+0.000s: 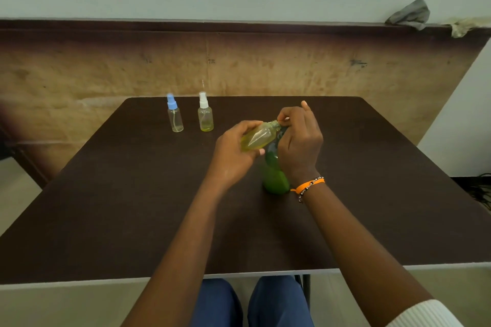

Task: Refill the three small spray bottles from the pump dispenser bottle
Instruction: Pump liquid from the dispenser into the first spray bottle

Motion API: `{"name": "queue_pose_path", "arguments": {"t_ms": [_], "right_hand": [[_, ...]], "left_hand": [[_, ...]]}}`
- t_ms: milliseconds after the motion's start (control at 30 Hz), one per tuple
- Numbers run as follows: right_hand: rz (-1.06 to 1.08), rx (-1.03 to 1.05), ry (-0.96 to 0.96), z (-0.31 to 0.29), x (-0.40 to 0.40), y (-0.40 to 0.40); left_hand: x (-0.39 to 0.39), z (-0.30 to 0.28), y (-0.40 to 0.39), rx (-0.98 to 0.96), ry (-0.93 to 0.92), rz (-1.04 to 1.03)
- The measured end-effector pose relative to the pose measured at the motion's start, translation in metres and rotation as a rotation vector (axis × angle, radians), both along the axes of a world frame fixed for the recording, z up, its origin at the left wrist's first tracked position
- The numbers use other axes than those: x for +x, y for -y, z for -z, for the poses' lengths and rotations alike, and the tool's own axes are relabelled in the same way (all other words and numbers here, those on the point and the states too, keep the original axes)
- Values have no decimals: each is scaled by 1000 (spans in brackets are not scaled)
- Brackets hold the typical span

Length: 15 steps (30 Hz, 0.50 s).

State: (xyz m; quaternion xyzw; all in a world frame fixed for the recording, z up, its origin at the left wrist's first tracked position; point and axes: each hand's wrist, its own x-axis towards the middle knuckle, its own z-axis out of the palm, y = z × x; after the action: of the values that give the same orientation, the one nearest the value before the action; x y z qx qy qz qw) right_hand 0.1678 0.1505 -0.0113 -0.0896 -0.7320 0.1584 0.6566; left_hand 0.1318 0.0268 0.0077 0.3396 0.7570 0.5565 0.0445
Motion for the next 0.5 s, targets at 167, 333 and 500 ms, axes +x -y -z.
{"name": "queue_pose_path", "arguments": {"t_ms": [167,333,500], "right_hand": [[-33,-48,63,-12,-3,-7],[-17,-21,10,-1,1,-1],[10,29,0,5,3,1]], "left_hand": [[-3,-4,-1,-4,-6,0],[-4,0,-4,8,-3,3],[-5,2,-5,11,17,-11]]}}
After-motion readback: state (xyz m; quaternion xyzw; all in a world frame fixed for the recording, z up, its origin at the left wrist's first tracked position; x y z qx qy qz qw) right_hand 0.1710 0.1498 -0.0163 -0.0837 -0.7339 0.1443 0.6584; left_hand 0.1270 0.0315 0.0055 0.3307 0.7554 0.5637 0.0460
